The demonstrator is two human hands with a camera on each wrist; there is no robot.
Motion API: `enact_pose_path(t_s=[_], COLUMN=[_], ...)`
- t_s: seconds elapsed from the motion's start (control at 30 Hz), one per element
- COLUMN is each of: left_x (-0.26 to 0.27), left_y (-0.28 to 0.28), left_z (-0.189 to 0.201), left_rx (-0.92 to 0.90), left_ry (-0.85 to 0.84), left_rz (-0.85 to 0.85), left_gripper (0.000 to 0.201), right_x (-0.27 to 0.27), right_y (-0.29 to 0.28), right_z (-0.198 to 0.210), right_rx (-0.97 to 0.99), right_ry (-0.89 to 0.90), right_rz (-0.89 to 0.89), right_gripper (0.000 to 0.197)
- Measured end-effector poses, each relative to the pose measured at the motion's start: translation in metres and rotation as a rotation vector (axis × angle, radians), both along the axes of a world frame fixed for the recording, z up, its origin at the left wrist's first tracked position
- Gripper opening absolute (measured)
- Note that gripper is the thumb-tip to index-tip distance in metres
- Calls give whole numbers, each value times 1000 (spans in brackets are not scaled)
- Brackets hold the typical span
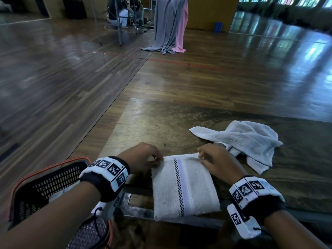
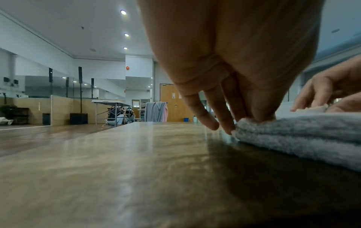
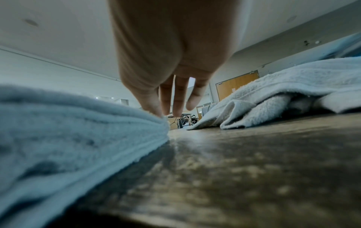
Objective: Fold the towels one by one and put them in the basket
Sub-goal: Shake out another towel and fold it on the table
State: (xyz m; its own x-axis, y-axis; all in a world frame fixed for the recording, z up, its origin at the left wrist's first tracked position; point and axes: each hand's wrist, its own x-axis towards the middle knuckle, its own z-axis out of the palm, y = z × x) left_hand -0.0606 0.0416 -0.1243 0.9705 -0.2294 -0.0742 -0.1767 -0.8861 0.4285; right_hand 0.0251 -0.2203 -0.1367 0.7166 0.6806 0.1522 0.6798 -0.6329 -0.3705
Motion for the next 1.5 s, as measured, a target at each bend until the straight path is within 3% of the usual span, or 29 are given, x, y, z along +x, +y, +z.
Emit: enact_pose_path(t_s=[0.13, 0.37, 0.6, 0.73, 0.9, 0.97, 1.03, 1.1, 1.17, 1.3, 1.5], left_x=[2, 3, 8, 11, 8, 3, -4, -12, -24, -40, -38], left_y=[0, 1, 0, -1, -17, -24, -32, -45, -63, -75, -59], left_z=[-5, -5, -2, -5, -16, -17, -18, -21, -33, -58, -55], left_rx=[-49, -288, -256, -286, 10, 160, 189, 130, 100, 112, 88], left_ry=[-11, -65, -95, -45, -49, -122, -250, -327, -283, -69, 47], left_rz=[60, 149, 178, 327, 519, 522, 451, 316, 259, 331, 530], left_gripper=[10, 5, 5, 4, 9, 15, 19, 22, 32, 54, 58], right_x=[1, 4, 2, -1, -12, -22, -35, -44, -48, -44, -37], right_y=[-1, 4, 8, 12, 23, 30, 34, 35, 32, 27, 9], right_z=[-1, 1, 2, 3, 3, 3, 1, -5, -12, -28, -31], right_rx=[87, 159, 116, 77, -213, -335, -391, -377, -308, -285, -178], right_ry=[123, 157, 134, 80, -138, -228, -253, -164, 11, 245, 244], right_rz=[-44, -144, -187, -181, -123, -148, -163, -178, -219, -251, -464], right_gripper=[5, 8, 6, 5, 22, 27, 31, 36, 46, 60, 66])
